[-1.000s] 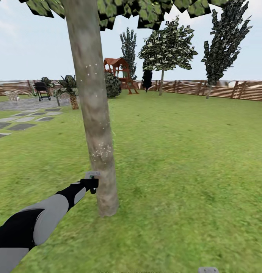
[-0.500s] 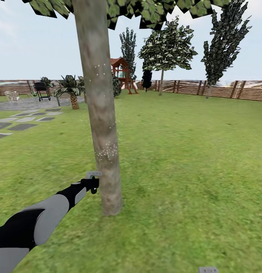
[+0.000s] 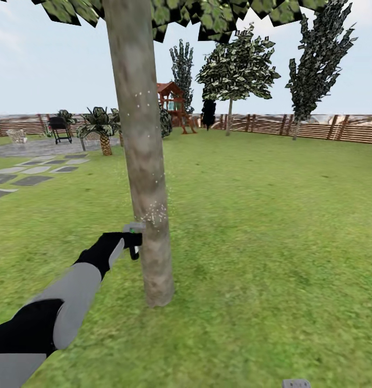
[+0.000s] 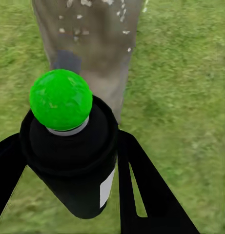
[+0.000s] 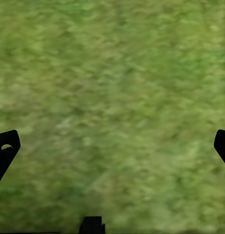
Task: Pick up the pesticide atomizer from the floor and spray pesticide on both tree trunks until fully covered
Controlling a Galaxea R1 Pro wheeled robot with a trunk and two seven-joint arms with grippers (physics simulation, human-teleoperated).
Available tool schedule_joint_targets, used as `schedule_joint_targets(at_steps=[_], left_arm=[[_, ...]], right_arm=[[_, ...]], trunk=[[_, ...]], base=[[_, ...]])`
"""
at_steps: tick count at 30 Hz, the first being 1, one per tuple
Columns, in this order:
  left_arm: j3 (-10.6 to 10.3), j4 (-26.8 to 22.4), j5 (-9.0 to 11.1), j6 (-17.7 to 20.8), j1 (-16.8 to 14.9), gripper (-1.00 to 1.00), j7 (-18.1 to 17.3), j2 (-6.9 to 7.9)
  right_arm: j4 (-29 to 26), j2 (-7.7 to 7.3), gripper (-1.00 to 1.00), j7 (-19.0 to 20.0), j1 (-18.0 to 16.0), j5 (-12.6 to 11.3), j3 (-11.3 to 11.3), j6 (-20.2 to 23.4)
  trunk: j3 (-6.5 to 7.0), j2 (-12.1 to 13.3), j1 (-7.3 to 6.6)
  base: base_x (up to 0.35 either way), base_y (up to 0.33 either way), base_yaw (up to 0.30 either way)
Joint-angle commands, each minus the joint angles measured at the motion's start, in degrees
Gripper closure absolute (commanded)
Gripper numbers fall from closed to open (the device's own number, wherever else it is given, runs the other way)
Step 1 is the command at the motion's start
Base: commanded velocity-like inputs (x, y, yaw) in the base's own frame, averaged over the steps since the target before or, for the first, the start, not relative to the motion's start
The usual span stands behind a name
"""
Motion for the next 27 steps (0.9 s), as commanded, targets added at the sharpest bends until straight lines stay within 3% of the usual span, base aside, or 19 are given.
schedule_joint_targets(at_steps=[1, 3, 5, 7, 11, 15, 17, 21, 27], left_arm=[[0.4, -4.1, 1.4, 3.9, 0.0, 1.00, -0.4, -0.06], [0.4, -9.8, 5.5, 8.2, 0.0, 1.00, -0.5, -0.06], [0.4, -14.9, 7.7, 12.2, 0.0, 1.00, -0.5, -0.05], [0.4, -21.0, 8.8, 18.6, 0.0, 1.00, -0.4, 0.00], [0.4, -24.9, 9.2, 23.7, -0.4, 1.00, -0.4, 0.02], [0.4, -25.5, 9.2, 27.5, -4.1, 1.00, -0.4, 0.02], [0.4, -25.5, 9.2, 30.2, -8.3, 1.00, -0.3, 0.02], [0.4, -24.8, 9.1, 31.8, -14.1, 1.00, -0.3, 0.02], [0.4, -17.7, 9.0, 32.0, -24.9, 1.00, -0.2, 0.02]], right_arm=[[0.3, 0.01, -1.00, 0.4, -0.1, -0.6, 0.3, -0.4], [0.3, 0.01, -1.00, 0.4, -0.1, -0.6, 0.3, -0.4], [0.3, 0.02, -1.00, 0.4, -0.1, -0.5, 0.3, -0.4], [0.3, 0.01, -1.00, 0.5, -0.1, -0.5, 0.4, -0.4], [0.2, 0.01, -1.00, 0.6, 0.1, -0.5, 0.4, -0.4], [0.3, 0.01, -1.00, 0.6, 0.2, -0.5, 0.4, -0.4], [0.3, 0.02, -1.00, 0.6, 0.2, -0.5, 0.4, -0.4], [0.2, 0.08, -1.00, 0.6, 0.2, -0.5, 0.4, -0.4], [0.3, 0.09, -1.00, 0.6, 0.2, -0.5, 0.4, -0.3]], trunk=[[-0.10, -0.1, 0.02], [-0.10, -0.1, 0.02], [-0.10, -0.1, 0.02], [-0.10, -0.1, 0.02], [-0.10, -0.1, 0.02], [-0.10, -0.1, 0.02], [-0.10, -0.1, 0.02], [-0.10, -0.1, 0.02], [-0.10, -0.1, 0.02]], base=[[0.000, 0.000, 0.000], [0.000, 0.000, 0.000], [0.000, 0.000, 0.000], [0.000, 0.000, 0.000], [0.000, 0.000, 0.000], [0.000, 0.000, 0.000], [0.000, 0.000, 0.000], [0.000, 0.000, 0.000], [0.000, 0.000, 0.000]])
